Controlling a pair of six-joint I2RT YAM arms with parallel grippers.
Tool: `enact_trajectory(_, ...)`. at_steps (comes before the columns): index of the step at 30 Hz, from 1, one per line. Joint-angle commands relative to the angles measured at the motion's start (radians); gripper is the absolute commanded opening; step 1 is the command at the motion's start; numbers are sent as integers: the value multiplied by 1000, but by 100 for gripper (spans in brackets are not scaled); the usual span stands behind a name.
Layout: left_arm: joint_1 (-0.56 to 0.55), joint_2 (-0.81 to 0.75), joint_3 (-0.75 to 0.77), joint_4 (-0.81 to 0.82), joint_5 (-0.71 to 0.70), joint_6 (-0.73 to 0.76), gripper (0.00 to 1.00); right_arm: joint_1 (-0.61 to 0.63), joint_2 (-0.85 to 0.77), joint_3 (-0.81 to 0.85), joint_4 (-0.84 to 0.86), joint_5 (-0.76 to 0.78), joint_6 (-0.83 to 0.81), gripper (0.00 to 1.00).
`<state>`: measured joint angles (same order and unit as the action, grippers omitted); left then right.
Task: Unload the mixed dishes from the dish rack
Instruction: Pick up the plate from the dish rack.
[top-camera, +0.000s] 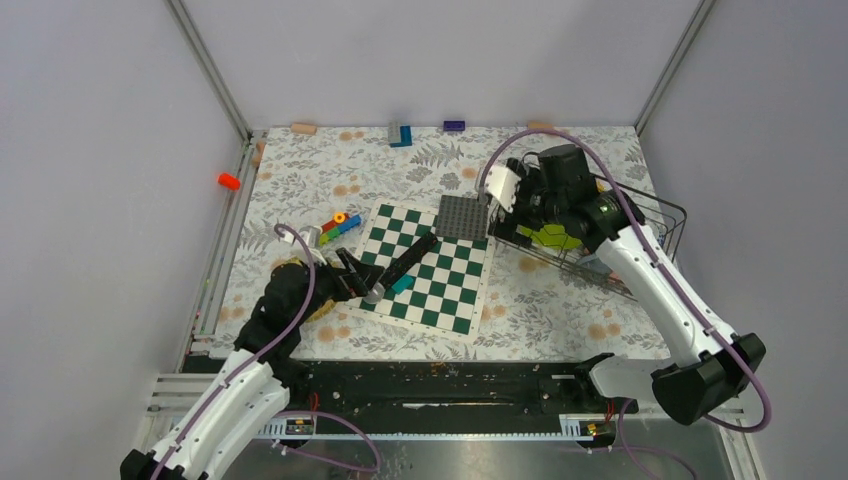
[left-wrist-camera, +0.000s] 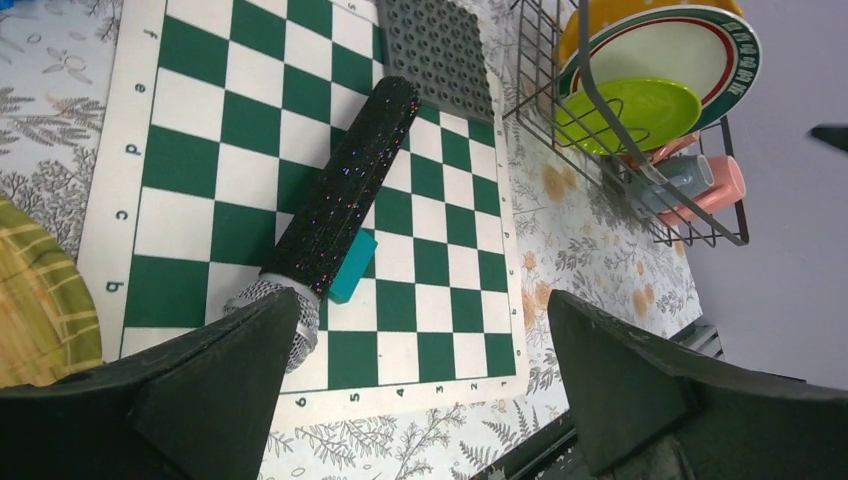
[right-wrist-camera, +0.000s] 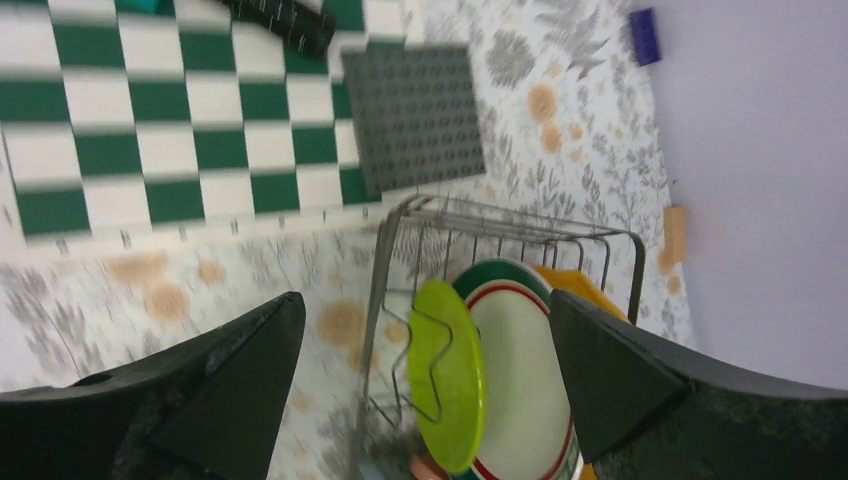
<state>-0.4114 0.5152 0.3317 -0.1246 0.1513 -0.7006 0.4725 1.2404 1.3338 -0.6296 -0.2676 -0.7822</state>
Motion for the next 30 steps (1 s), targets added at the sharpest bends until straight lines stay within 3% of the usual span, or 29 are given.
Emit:
enact_trajectory(1,-3,-12,-11,100,40,38,99,5,53,51,-357,74,-478,99)
enact_trajectory(6,-3,-57,-17,65,-30,32,99,3,41,-12,-443,198,-580,99)
enact_trajectory(11,-3,-60,-28,68,-64,-8,99,-2,50,-101,-285,306,-565,99)
enact_trajectory(15,-3,-61,-38,74,-112,-42,99,-9,92,-109,-218,369,-556,90)
enact_trajectory(21,-3,-76,-75,121,-160,-75,99,-44,101,-179,-48,406,-585,86)
enact_trajectory(30,-3,-44,-56,137,-188,-85,99,-127,182,-193,72,398,-620,78)
